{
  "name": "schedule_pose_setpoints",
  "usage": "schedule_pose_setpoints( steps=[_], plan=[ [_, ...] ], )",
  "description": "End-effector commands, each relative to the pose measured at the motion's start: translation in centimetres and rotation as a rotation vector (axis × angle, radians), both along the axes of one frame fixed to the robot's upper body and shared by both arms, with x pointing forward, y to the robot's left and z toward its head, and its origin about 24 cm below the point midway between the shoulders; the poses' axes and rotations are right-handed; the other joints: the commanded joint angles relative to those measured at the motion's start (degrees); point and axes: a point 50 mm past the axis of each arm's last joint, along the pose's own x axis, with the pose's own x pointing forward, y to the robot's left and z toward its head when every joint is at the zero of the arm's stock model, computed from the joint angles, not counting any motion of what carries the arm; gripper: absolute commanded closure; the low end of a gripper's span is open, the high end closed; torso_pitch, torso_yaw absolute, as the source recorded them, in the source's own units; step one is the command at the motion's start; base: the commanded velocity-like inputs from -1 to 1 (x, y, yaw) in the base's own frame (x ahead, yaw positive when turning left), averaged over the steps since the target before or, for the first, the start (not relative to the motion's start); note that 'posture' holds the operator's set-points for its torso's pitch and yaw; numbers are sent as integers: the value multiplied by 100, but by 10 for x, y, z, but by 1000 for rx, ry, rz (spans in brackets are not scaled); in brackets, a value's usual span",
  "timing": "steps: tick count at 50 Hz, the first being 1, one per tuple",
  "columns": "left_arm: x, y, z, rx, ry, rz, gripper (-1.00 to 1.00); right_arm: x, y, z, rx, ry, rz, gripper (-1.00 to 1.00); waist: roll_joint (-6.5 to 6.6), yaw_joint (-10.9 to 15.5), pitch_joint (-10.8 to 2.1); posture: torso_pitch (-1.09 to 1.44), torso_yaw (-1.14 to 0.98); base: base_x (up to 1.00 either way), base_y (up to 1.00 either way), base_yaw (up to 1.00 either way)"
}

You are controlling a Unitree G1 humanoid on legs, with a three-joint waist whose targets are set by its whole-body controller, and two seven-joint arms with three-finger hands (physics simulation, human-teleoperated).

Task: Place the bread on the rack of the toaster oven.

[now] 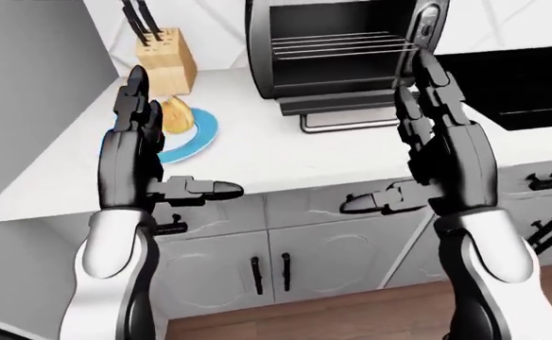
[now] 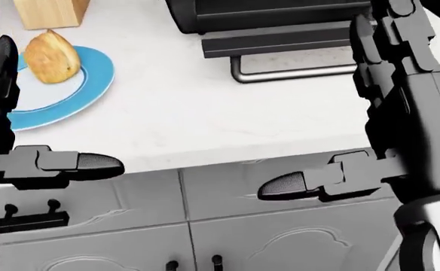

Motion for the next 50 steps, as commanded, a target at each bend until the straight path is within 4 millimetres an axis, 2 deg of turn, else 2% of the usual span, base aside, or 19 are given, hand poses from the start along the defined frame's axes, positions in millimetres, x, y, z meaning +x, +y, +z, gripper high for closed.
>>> schedule_pose_setpoints(
  steps=[1,9,13,14,16,17,20,22,25,29,31,32,34,36,37,39,46,49,50],
  plan=[
    [-5,-5,16,14,-94,-25,-100,-7,-3,16,-4,-102,-18,-100,-1,-12,-119,0,0,35,6,0],
    [-8,-4,16,13,-97,-23,-100,-9,-1,17,-2,-108,-7,-100,-276,87,-113,0,0,36,0,0],
    [-6,-5,15,15,-95,-22,-100,-9,-3,15,16,-104,-21,-100,-496,141,-107,0,0,24,0,0],
    [-5,-5,15,14,-95,-20,-100,-9,-4,16,30,-106,-28,-100,-546,127,-225,0,0,0,0,0],
    [-6,-6,16,16,-96,-22,-100,-9,-5,17,37,-108,-32,-100,-719,161,-314,0,0,0,0,0],
    [-6,-5,17,15,-97,-21,-100,-11,-5,18,40,-116,-26,-100,-578,142,-169,0,0,0,0,0],
    [-6,-5,16,15,-96,-19,-100,-11,-4,16,3,-107,-35,-100,-721,105,-101,0,0,0,0,0],
    [-6,-5,17,17,-96,-20,-100,-11,-4,16,4,-112,-34,-100,-670,73,-199,0,0,0,20,0],
    [-7,-4,17,18,-97,-15,-100,-11,-4,16,7,-111,-30,-100,-741,80,-208,0,0,0,35,0],
    [-9,-3,17,19,-100,-9,-100,-13,-4,21,55,-131,-17,-100,-603,62,-153,0,0,0,26,0],
    [-9,-2,17,16,-102,-6,-100,-14,-5,22,60,-145,-25,-100,-296,-45,-188,0,0,0,0,0],
    [-9,-2,17,19,-101,-7,-100,-14,-5,21,61,-145,-16,-100,-61,-55,-254,0,0,0,0,0],
    [-10,-1,18,15,-102,-7,-100,-14,-5,22,52,-147,-22,-100,-292,5,-144,0,0,0,0,0],
    [-11,-1,17,18,-101,-6,-100,-14,-6,21,42,-148,-28,-100,-466,30,-151,0,0,0,0,0],
    [-11,0,18,18,-102,-4,-100,-15,-6,21,47,-150,-28,-100,-513,27,-237,0,0,0,0,9],
    [-12,0,19,19,-103,-5,-100,-15,-6,22,44,-151,-28,-100,-654,34,-122,0,0,0,0,30],
    [-10,0,20,18,-106,-3,-100,-14,-6,25,54,-160,-22,-100,-579,144,-231,0,0,0,0,59],
    [-11,1,20,18,-106,-2,-100,-13,-6,25,52,-155,-27,-100,-422,-46,-174,0,0,0,0,46],
    [-11,1,19,21,-105,-1,-100,-12,-6,24,46,-153,-35,-100,-359,-33,-247,0,0,0,0,0]
  ],
)
